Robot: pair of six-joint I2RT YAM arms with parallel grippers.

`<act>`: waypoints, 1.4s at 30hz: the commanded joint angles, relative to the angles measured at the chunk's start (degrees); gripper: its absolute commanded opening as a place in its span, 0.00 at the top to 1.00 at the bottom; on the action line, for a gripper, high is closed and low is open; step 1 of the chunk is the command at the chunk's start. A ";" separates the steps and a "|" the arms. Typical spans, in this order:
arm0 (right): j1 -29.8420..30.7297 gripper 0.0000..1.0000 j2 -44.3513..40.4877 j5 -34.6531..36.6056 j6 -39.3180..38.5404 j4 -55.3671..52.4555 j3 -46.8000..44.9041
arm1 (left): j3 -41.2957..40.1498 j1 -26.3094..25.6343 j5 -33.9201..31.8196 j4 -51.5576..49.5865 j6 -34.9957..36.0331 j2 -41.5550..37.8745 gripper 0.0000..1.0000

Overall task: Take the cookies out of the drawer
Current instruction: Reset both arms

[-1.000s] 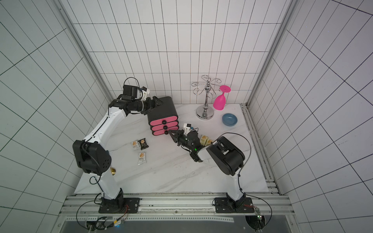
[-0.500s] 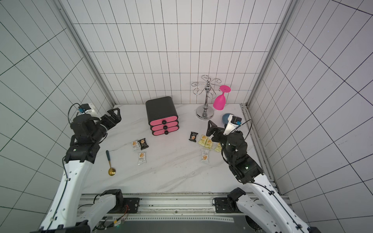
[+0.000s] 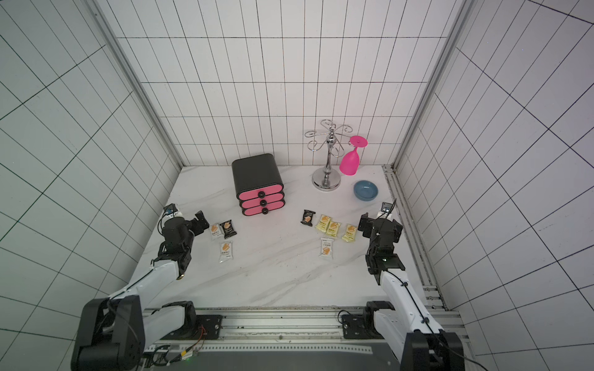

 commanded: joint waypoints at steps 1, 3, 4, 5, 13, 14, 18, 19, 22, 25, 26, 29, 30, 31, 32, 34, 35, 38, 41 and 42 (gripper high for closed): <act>-2.12 0.01 6.07 -7.44 0.90 10.12 -1.33 | 0.09 -0.75 -0.39 16.11 3.36 6.28 0.02; -2.74 0.01 11.29 -6.84 0.00 16.48 -2.68 | -0.09 -1.74 -1.11 21.22 4.78 11.17 0.02; -2.85 0.01 13.58 -6.18 0.16 19.35 -3.14 | -0.17 -2.10 -1.72 23.05 5.08 13.15 0.02; -3.11 0.01 16.43 -6.16 0.19 23.48 -3.89 | -0.26 -2.41 -2.38 25.46 5.31 15.57 0.02; -6.89 0.01 31.57 -9.20 -0.17 35.65 -1.21 | 2.27 -3.96 -5.50 24.14 5.52 19.56 0.02; -6.95 0.01 30.19 -9.54 -0.01 28.71 0.42 | 2.38 -3.92 -5.55 24.22 5.60 19.72 0.02; -6.95 0.01 31.25 -9.40 -0.21 31.59 0.16 | 2.26 -4.41 -6.39 25.73 6.13 20.33 0.02; -6.95 0.01 32.46 -9.35 -0.44 35.36 -0.61 | 2.59 -4.37 -6.47 24.37 5.93 19.91 0.02; -6.81 0.01 31.17 -9.26 -0.57 31.82 0.07 | 2.61 -4.71 -7.08 24.74 6.19 20.10 0.02; -6.69 0.01 30.95 -9.18 -0.61 30.79 0.27 | 2.90 -4.80 -7.17 23.88 6.27 20.00 0.02; -6.60 0.01 31.19 -9.14 -0.84 31.41 0.22 | 3.06 -4.98 -7.39 23.88 6.52 20.15 0.02; -6.58 0.01 31.17 -9.10 -0.95 31.12 0.37 | 3.23 -5.19 -7.89 23.60 6.68 20.17 0.02; -6.60 0.01 31.23 -9.04 -1.02 31.05 0.48 | 3.24 -5.23 -7.88 23.62 6.67 20.15 0.02; -6.57 0.01 31.36 -9.00 -1.04 31.51 0.31 | 3.17 -5.17 -7.89 23.62 6.63 20.15 0.02; -6.59 0.01 31.36 -9.02 -1.04 31.45 0.33 | 3.18 -5.21 -7.88 23.61 6.63 20.17 0.02; -6.47 0.01 31.33 -8.97 -1.04 31.23 0.33 | 3.18 -5.17 -7.92 23.62 6.63 20.17 0.02; -6.47 0.01 31.36 -8.99 -1.00 31.19 0.46 | 3.16 -5.18 -7.88 23.61 6.63 20.17 0.02; -6.33 0.01 31.66 -8.78 -1.22 29.94 1.31 | 3.16 -5.18 -7.92 23.62 6.64 20.13 0.02; -6.29 0.01 31.21 -9.01 -1.29 31.01 0.52 | 3.20 -5.22 -7.88 23.62 6.64 20.17 0.02; -6.25 0.01 31.31 -9.03 -1.30 31.10 0.56 | 3.27 -5.19 -7.88 23.62 6.66 20.17 0.02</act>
